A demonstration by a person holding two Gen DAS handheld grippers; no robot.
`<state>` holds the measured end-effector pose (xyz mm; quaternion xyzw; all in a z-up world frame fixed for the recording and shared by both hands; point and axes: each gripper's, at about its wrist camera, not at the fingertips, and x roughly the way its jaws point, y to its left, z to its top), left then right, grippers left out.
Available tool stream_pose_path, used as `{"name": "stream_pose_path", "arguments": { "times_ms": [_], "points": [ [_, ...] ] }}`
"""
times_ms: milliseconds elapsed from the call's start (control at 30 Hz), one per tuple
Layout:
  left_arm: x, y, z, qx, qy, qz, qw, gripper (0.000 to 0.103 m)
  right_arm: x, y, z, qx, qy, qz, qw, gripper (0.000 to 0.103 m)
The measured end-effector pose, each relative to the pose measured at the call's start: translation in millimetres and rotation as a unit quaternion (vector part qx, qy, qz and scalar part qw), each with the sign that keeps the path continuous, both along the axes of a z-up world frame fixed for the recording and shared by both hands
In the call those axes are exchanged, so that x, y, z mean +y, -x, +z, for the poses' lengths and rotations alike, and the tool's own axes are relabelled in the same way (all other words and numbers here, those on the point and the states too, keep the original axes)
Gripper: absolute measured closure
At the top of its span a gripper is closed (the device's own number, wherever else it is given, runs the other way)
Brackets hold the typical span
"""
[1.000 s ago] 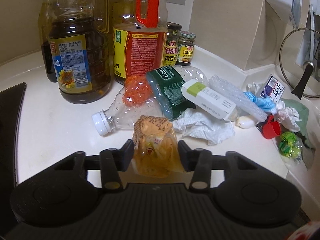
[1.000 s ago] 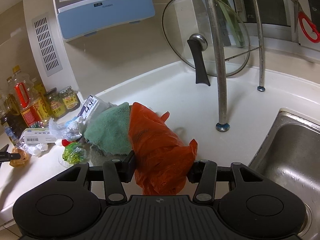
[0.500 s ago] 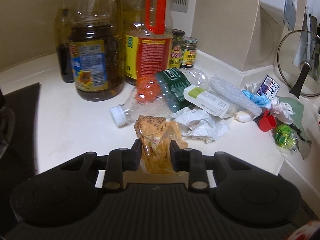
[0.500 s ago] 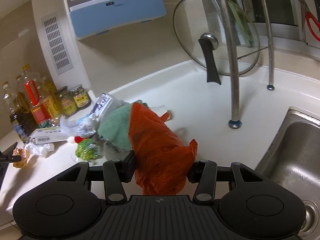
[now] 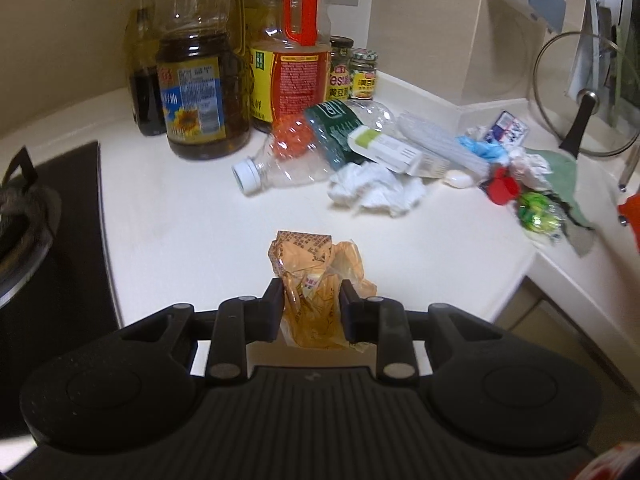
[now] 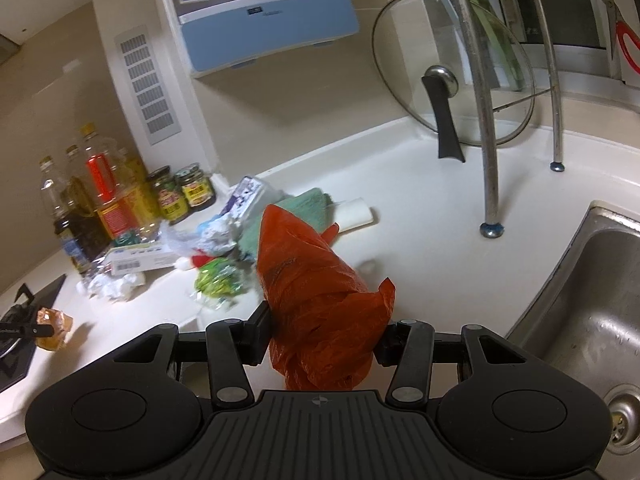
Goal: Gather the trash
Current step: 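Carry the red bag and yellow wrapper down over the wastebasket with both tools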
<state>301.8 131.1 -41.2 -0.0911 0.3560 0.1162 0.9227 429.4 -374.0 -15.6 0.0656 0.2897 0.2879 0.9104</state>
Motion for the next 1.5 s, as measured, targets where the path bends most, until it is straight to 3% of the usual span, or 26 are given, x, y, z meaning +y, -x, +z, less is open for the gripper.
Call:
{"name": "stream_pose_path", "arguments": {
  "times_ms": [400, 600, 900, 1500],
  "points": [
    [-65.5, 50.3, -0.5, 0.001, 0.052, -0.043, 0.9977, 0.077, 19.1, 53.8, 6.4, 0.014, -0.016, 0.085, 0.996, 0.054],
    [-98.5, 63.4, -16.5, 0.018, 0.069, -0.073, 0.9948, 0.077, 41.5, 78.9, -3.0, 0.035, -0.016, 0.144, 0.989, 0.054],
    [-122.9, 73.6, -65.3, 0.069, 0.087, -0.086, 0.9901, 0.077, 80.1, 101.3, -57.7, 0.101, 0.031, 0.204, 0.973, 0.054],
    [-139.5, 54.0, -165.6, 0.153, 0.11, -0.085, 0.9784, 0.077, 119.8, 82.7, -186.2, 0.192, 0.128, 0.22, 0.948, 0.053]
  ]
}}
